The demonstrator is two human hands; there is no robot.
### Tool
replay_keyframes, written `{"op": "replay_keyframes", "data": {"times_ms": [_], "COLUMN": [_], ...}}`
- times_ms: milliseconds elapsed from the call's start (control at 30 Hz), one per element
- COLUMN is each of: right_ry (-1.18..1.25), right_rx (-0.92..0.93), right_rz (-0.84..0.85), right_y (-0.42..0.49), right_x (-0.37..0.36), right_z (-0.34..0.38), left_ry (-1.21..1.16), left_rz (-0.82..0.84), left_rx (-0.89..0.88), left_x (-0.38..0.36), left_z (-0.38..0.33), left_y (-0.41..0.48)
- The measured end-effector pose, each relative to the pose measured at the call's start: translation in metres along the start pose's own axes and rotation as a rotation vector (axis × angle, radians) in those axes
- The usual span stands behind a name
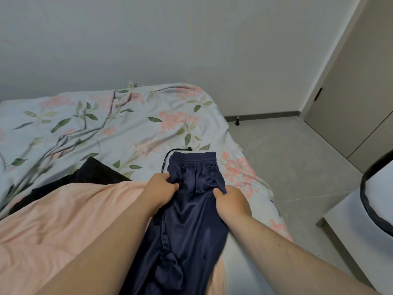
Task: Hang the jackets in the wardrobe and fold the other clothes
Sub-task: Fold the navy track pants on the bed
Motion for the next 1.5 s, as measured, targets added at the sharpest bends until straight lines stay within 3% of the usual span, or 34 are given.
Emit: {"op": "replay_keyframes", "data": {"times_ms": [300,367,667,800,1067,1267,1367,1433,1500], "right_ry": [-0.486,-0.520,-0.409,-0.294,0.625,0.570,0.479,0.431,0.400], "right_rx": [0.371,0.421,0.401,0.306,0.141,0.141,0.163,0.139,0.135], "right_rz": [-0.307,-0.330,-0.368,-0.277,0.124,0.114,0.083,0.066,0.061], "right_y": [0.087,0.107,0.185,0.188,0.038,-0.008,-0.007,-0.008,-0.009], "right_x": [-0.002,-0.008,-0.017,-0.014,-0.024,-0.045,-0.044,-0.045,-0.045], "right_z": [0.056,0.071,0.116,0.112,0.048,-0.005,0.000,-0.001,0.001], "left_ry": [0.465,0.560,0.186,0.141,0.084,-0.011,-0.333,-0.373,-0.125], "left_rz": [-0.187,-0.242,-0.389,-0.391,-0.414,-0.318,-0.176,-0.230,-0.413], "left_rx": [-0.442,-0.455,-0.429,-0.406,-0.393,-0.250,-0.059,-0.050,-0.088], "left_x": [-0.021,-0.023,-0.010,-0.009,-0.006,0.005,0.012,0.022,0.034], "left_z": [-0.015,-0.015,-0.016,-0.012,-0.011,-0.014,-0.010,-0.013,-0.006], "left_y": [0.096,0.118,0.200,0.213,0.211,0.200,0.177,0.137,0.073]}}
Point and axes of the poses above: each hand's wrist, its own y-axis towards the middle knuckle, its own x-axis out of the back of the hand, z = x × y, the point moved 6 cm from there along y, towards the middle knuckle, and after that the axes turned 7 degrees about -x, right-handed, at the moved point
